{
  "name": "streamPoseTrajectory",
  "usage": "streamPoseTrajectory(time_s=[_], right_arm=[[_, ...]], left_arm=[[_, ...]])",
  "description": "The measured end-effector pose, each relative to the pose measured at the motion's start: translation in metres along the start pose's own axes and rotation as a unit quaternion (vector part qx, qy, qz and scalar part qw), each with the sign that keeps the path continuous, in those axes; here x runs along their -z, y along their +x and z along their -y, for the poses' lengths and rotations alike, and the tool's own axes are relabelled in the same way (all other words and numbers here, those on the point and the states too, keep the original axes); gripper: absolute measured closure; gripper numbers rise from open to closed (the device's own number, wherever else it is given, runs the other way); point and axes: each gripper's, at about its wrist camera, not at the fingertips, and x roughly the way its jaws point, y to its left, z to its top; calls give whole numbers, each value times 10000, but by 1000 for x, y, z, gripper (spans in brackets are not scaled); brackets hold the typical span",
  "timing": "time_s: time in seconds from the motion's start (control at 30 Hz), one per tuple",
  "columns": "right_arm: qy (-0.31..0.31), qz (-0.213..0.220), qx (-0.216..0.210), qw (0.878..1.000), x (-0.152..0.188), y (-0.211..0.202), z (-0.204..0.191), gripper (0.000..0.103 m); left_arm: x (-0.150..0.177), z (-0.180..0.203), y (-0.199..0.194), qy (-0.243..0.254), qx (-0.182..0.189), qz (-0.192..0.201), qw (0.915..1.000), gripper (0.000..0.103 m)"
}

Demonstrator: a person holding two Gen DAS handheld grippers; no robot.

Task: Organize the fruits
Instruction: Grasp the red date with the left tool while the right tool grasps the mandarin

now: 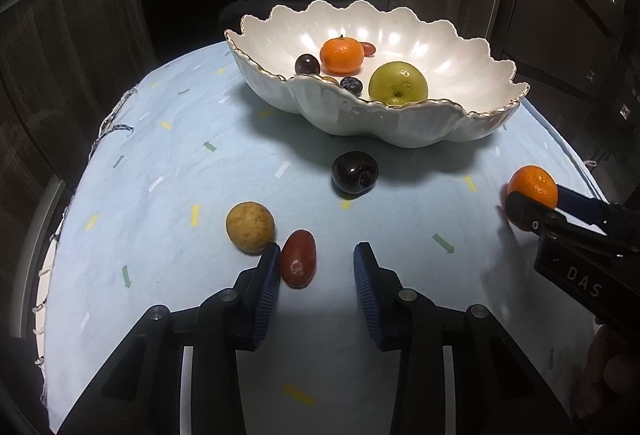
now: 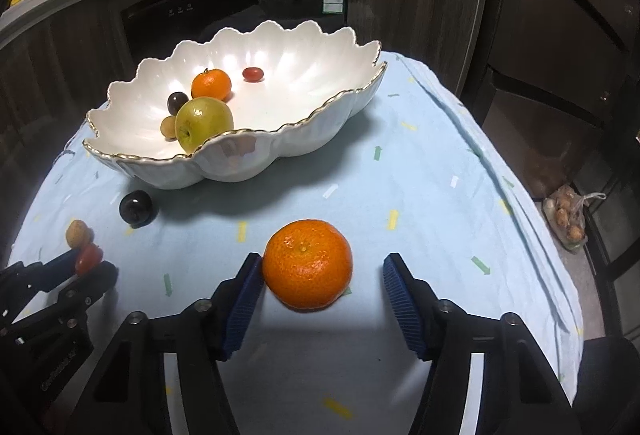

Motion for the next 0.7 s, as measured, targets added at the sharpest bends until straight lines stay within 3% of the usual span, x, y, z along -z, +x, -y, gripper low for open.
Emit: streamPoseTrajectory(time_s=[0.17,0.53,0.7], right_arm=[[-49,-66,-147,9999,1,4,-4,57],[-89,-22,-144,9999,1,1,-5,60],[-83,37,-145,9999,0,-2,-5,60]], left_arm=[[-1,-1,1,-45,51,-3,10000,69],[-3,-8,3,-213,35,12,9998,84],[-3,-8,3,-197,35,19,9998,85]])
